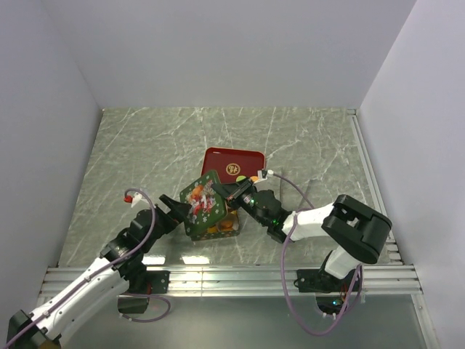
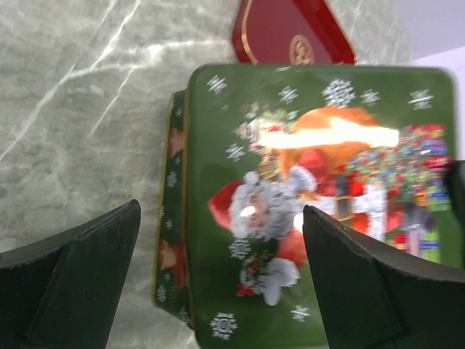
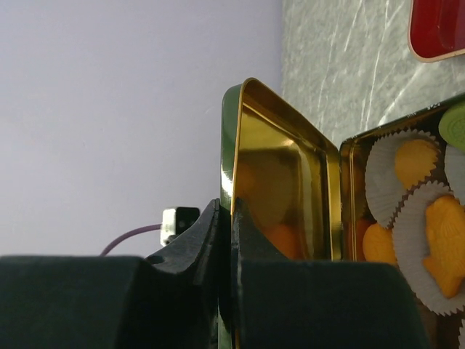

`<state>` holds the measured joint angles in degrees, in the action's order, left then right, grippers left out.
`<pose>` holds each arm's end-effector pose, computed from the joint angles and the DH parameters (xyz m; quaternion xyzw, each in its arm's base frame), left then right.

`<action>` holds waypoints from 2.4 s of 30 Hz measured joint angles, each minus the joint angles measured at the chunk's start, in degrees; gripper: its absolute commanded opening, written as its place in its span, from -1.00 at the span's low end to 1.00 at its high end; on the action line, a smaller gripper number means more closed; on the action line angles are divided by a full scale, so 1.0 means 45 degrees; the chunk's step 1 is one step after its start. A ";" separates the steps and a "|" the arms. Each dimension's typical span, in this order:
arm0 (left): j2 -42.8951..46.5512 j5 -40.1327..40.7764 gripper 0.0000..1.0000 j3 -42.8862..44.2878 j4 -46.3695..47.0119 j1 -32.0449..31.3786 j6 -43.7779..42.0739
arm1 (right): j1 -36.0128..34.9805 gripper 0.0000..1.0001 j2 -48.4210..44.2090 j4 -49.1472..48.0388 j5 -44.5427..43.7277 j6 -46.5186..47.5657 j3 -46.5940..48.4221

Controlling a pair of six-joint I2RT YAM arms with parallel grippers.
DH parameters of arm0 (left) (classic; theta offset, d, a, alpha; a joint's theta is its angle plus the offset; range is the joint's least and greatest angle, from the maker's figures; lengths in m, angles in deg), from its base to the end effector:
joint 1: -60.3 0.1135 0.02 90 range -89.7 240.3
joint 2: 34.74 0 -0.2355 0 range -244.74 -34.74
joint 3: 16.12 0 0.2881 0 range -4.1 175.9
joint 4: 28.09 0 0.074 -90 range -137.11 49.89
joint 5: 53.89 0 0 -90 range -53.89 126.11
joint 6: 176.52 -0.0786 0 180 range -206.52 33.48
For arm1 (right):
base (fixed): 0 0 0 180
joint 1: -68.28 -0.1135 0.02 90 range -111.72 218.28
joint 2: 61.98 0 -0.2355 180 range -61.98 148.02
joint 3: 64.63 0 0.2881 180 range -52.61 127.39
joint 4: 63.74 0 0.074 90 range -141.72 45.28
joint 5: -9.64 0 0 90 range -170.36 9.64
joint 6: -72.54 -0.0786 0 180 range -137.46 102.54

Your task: Pack the cookies

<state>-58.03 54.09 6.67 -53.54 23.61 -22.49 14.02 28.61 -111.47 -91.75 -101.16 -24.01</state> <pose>0.1954 -0.1153 0.1390 -0.2784 0.7941 -0.3188 0.4362 0.2221 0.2821 0.1225 0.2488 0.6762 0.6182 0.3142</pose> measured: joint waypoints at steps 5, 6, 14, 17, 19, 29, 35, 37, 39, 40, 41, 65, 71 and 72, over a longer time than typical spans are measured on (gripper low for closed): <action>-0.0544 -0.0612 0.99 -0.0442 0.0748 0.0447 -0.0083 | -0.0024 -1.00 0.0194 -0.0194 -0.0126 -0.0044 -0.0044; -0.0641 -0.0748 0.99 -0.0491 0.0903 0.0568 -0.0117 | -0.0029 -1.00 0.0219 -0.0253 -0.0155 -0.0083 -0.0107; -0.1972 -0.1807 0.91 -0.0816 0.2812 0.1511 -0.0413 | -0.0029 -1.00 0.0262 -0.0831 -0.0432 -0.0515 -0.0840; -0.2686 -0.2200 0.88 -0.0976 0.3531 0.1603 -0.0423 | -0.0034 -1.00 0.0272 -0.0918 -0.0495 -0.0665 -0.1112; -0.3065 -0.2424 0.87 -0.1054 0.3915 0.1613 -0.0437 | -0.0034 -1.00 0.0272 -0.0962 -0.0510 -0.0767 -0.1175; -0.3711 -0.3196 0.75 -0.1098 0.5697 0.1613 -0.0413 | -0.0029 -1.00 0.0573 -0.1564 -0.0559 -0.1433 -0.1574; -0.4265 -0.3526 0.72 -0.1331 0.6445 0.1637 -0.0335 | -0.0019 -1.00 0.1277 -0.2861 -0.0661 -0.2283 -0.2254; -0.4381 -0.3643 0.71 -0.1418 0.6552 0.1637 -0.0296 | -0.0019 -1.00 0.1656 -0.3381 -0.0665 -0.2613 -0.2453; -0.4469 -0.3730 0.71 -0.1491 0.6606 0.1637 -0.0282 | -0.0019 -1.00 0.1928 -0.3716 -0.0661 -0.2866 -0.2642; -0.4522 -0.3759 0.70 -0.1511 0.6630 0.1637 -0.0282 | -0.0019 -1.00 0.2059 -0.3881 -0.0661 -0.2987 -0.2730; -0.4551 -0.3774 0.70 -0.1511 0.6630 0.1637 -0.0282 | -0.0019 -1.00 0.2176 -0.3988 -0.0661 -0.3113 -0.2803; -0.2968 -0.2924 0.84 0.0874 0.3162 0.1637 -0.2404 | 0.4031 -1.00 -0.4546 -0.1841 0.1933 -0.1637 -0.3701; -0.4410 -0.3172 0.39 0.1773 0.2817 0.1637 -0.3696 | 0.6052 -1.00 -0.8733 0.2336 0.3434 -0.0029 -0.2118; -0.4896 -0.3274 0.36 0.1894 0.2807 0.1637 -0.3929 | 0.6475 -1.00 -0.9296 0.3152 0.3672 0.0228 -0.1841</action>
<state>-80.06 39.36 15.19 -40.91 30.98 -40.17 43.15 -13.23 -97.28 -75.23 -100.13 -32.29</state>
